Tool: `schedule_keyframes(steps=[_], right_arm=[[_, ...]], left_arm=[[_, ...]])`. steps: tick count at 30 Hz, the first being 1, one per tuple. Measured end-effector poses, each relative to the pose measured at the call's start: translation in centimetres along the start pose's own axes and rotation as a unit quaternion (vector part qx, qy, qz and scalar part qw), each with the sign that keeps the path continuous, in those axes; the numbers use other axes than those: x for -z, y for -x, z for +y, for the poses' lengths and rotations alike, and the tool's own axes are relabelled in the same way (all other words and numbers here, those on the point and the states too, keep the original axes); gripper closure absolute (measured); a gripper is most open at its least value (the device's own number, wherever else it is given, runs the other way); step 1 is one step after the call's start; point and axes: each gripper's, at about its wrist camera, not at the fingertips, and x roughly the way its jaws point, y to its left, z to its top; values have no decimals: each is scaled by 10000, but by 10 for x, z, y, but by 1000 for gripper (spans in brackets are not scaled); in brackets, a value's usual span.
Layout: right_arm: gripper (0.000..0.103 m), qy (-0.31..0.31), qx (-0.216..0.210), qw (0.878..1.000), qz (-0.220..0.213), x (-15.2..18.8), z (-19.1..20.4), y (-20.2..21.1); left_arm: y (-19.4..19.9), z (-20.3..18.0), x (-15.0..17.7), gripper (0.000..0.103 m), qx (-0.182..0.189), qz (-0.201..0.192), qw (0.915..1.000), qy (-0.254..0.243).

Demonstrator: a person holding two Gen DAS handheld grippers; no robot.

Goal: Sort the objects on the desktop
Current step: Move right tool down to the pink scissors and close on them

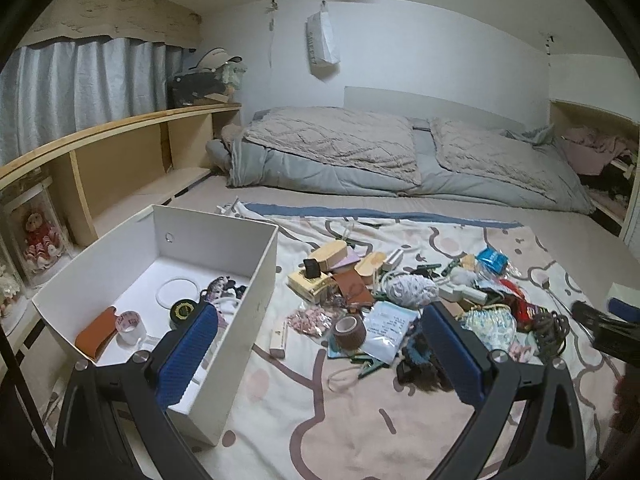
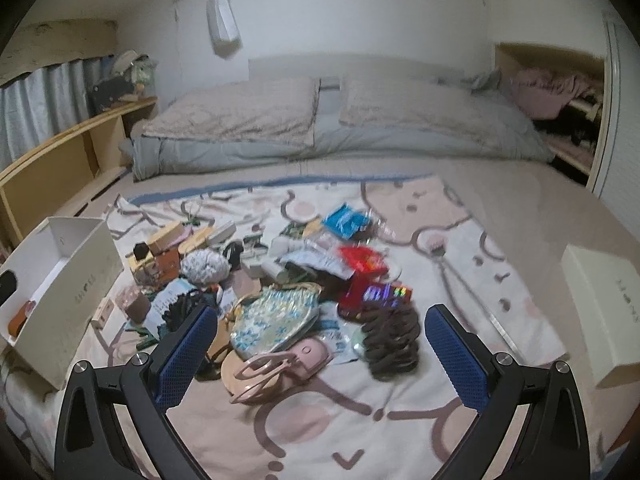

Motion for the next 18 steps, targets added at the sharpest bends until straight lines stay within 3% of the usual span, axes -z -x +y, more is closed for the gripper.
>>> schedule_keyframes(steps=[8, 18], right_arm=[[0, -58, 89, 9976, 691, 14, 13, -47], [0, 157, 402, 9931, 1090, 27, 8, -68]], left_arm=[[-7, -15, 22, 0, 239, 88, 9992, -305], [-18, -37, 46, 0, 444, 289, 9964, -668]])
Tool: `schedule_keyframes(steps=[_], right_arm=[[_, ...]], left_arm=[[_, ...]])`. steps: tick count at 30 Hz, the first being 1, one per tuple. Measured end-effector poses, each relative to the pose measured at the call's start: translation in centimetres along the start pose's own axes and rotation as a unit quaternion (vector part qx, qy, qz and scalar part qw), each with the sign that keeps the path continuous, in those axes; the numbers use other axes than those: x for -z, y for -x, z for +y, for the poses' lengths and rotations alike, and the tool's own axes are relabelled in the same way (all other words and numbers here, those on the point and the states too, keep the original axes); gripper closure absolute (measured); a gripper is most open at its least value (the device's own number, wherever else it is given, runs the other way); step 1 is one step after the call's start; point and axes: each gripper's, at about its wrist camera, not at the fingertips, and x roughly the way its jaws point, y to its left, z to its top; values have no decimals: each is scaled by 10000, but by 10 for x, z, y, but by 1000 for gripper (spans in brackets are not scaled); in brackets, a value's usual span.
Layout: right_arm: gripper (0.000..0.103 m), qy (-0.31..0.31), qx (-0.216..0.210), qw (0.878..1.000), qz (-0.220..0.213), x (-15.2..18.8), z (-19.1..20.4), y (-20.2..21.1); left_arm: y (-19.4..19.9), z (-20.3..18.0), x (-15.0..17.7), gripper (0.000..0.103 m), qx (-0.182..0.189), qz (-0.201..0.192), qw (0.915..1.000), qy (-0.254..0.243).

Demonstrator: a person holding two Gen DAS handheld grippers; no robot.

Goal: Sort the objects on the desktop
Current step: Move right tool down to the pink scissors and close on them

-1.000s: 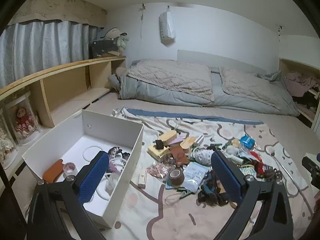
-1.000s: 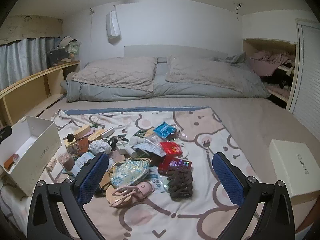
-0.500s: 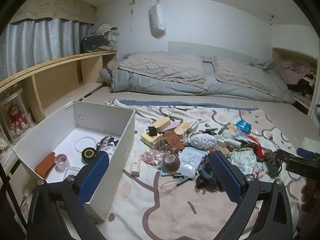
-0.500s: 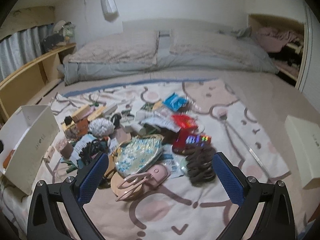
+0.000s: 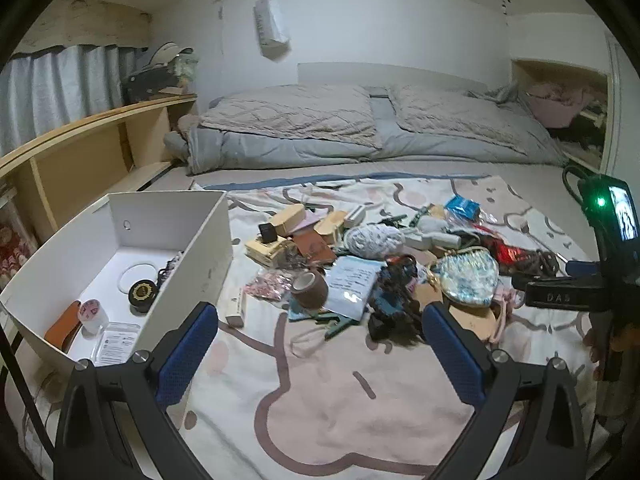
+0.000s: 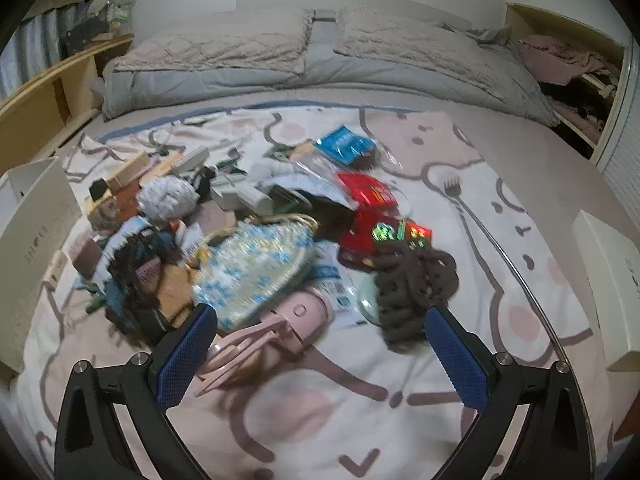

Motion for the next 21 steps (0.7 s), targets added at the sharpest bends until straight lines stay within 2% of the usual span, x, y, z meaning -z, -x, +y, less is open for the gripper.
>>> schedule_keyframes(steps=[13, 15, 17, 21], right_arm=[[0, -156, 183, 9969, 747, 38, -37, -14], [0, -194, -46, 9974, 699, 39, -40, -8], [0, -298, -324, 9980, 463, 35, -43, 4], [0, -685, -537, 9961, 159, 19, -48, 4]], left_arm=[[-3, -12, 9, 0, 181, 185, 9996, -87], [-4, -11, 9, 0, 169, 197, 9996, -65], [-4, -10, 9, 0, 179, 192, 9996, -37], [-7, -8, 10, 0, 268, 254, 9993, 54]])
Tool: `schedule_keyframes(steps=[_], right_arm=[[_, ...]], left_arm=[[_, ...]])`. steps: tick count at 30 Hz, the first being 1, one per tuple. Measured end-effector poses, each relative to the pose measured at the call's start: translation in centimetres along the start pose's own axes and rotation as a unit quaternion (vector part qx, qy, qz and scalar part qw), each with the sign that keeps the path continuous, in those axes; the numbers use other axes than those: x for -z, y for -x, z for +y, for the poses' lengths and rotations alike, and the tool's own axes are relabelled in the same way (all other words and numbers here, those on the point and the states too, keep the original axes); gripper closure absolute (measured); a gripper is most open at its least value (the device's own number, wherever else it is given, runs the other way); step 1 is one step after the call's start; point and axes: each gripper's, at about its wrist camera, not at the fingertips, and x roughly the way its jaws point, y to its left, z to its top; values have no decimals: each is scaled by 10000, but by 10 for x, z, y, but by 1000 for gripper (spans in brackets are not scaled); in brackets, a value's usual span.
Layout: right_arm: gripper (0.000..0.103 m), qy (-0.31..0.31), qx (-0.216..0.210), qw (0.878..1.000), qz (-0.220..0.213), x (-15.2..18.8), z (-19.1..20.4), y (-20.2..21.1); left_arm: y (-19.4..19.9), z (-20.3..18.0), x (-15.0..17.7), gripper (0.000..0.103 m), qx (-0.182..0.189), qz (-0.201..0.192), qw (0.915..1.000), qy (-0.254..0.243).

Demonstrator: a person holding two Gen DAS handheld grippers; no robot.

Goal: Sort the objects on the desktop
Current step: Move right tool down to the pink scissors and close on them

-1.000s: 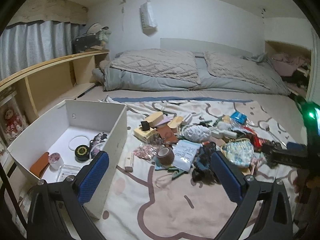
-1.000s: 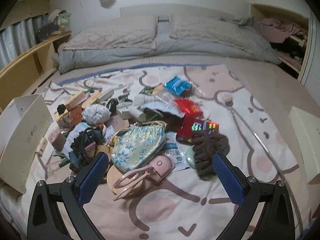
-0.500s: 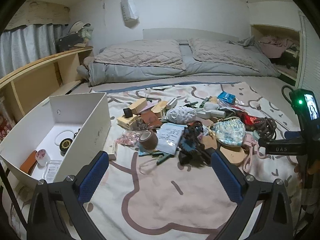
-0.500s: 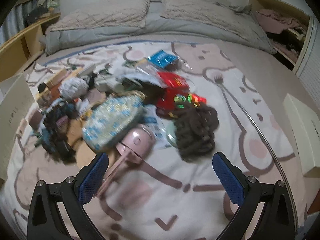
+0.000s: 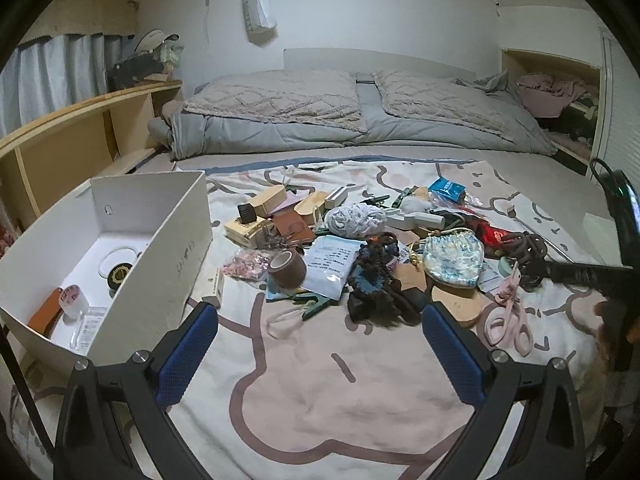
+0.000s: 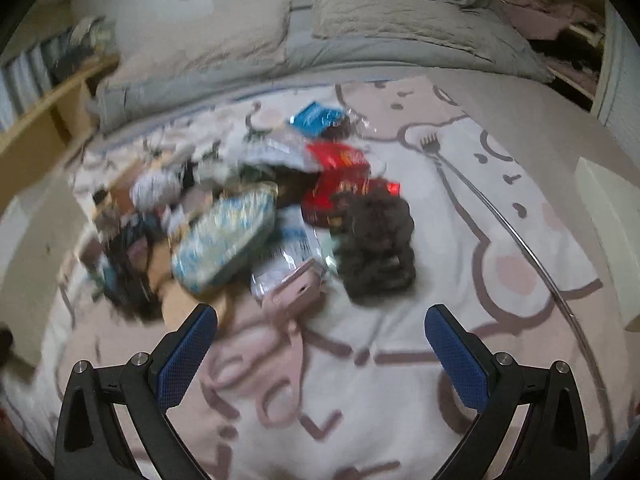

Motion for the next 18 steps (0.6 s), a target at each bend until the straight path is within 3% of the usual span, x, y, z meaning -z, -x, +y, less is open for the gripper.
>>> schedule_keyframes(steps=[3, 4, 6, 10, 14, 18], right_arm=[[3, -408, -137, 9991, 16, -8, -2, -14], [10, -483, -208, 9986, 78, -10, -2, -20], [34, -522, -339, 9976, 314, -9, -2, -35], [62, -451, -355, 9969, 544, 1, 1, -51], [73, -106, -479, 9966, 663, 14, 15, -54], [75, 236, -650, 9947, 756, 31, 35, -52]], left_arm=[[-1, 0, 1, 0, -8, 22, 10000, 2], [-2, 0, 2, 0, -8, 24, 10000, -7], [-2, 0, 2, 0, -7, 28, 10000, -24], [-5, 0, 4, 0, 9, 66, 10000, -30], [-6, 1, 5, 0, 34, 107, 9999, -25], [-6, 3, 4, 0, 23, 114, 9999, 22]])
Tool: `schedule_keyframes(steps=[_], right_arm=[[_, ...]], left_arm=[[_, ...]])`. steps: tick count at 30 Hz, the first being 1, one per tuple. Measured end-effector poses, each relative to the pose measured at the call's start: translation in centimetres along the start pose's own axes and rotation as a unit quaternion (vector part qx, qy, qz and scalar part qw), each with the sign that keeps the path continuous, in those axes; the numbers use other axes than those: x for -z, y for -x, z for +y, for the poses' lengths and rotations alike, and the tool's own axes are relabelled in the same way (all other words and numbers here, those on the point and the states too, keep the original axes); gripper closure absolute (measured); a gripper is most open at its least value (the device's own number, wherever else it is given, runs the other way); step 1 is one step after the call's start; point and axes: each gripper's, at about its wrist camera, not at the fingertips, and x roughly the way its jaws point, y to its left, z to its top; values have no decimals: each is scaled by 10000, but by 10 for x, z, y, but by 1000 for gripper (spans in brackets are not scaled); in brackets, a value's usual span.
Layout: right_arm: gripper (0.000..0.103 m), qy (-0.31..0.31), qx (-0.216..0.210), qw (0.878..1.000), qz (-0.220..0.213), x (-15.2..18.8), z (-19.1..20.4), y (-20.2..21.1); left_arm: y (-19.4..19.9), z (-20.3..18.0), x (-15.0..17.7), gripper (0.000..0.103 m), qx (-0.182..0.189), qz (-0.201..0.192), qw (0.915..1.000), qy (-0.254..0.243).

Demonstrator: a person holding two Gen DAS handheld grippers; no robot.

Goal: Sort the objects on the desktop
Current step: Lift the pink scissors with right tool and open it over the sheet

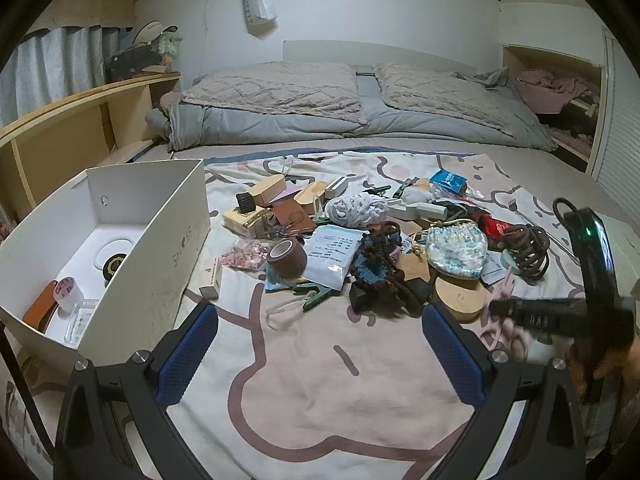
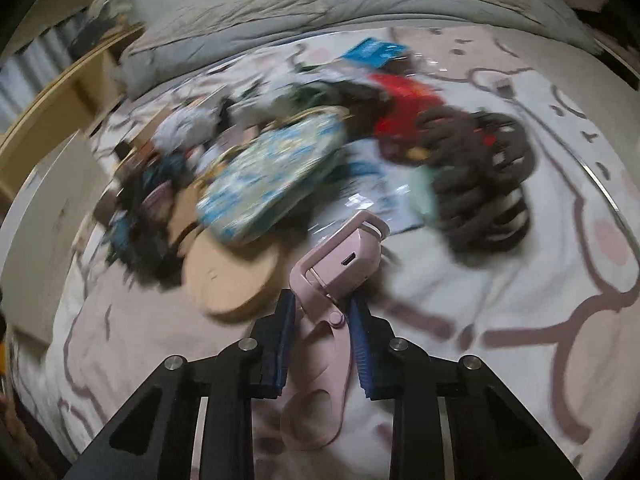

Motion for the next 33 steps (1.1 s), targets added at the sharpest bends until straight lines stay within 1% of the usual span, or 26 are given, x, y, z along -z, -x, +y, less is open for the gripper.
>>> schedule_keyframes(steps=[4, 8, 10, 15, 23, 27, 30, 31, 32, 33], right_arm=[[75, 227, -335, 9991, 132, 11, 23, 2], [75, 340, -530, 9977, 233, 25, 41, 2], [75, 397, -542, 9975, 237, 31, 49, 4], [75, 486, -783, 9953, 286, 42, 71, 7], [75, 733, -1450, 9859, 406, 64, 114, 3], [75, 790, -1809, 9793, 458, 69, 128, 1], [75, 872, -1850, 9781, 398, 71, 131, 5], [73, 890, -1837, 9782, 387, 71, 132, 7], [69, 933, -1808, 9783, 385, 71, 132, 8], [48, 990, -1754, 9789, 351, 70, 133, 11]], left_arm=[[1, 2, -1, 0, -24, -21, 10000, 32], [2, 7, -2, 0, -57, -23, 10000, 74], [2, 10, -2, 0, -66, -8, 9999, 119], [3, 17, -1, 0, -83, 17, 9997, 215], [2, 27, -1, 0, -155, -9, 9994, 316], [0, 35, 1, 0, -179, 28, 9991, 377], [-1, 40, 2, 0, -192, 35, 9989, 428], [-1, 42, 2, 0, -194, 38, 9988, 445], [-2, 43, 2, 0, -189, 43, 9987, 467], [-2, 45, 3, 0, -180, 50, 9987, 485]])
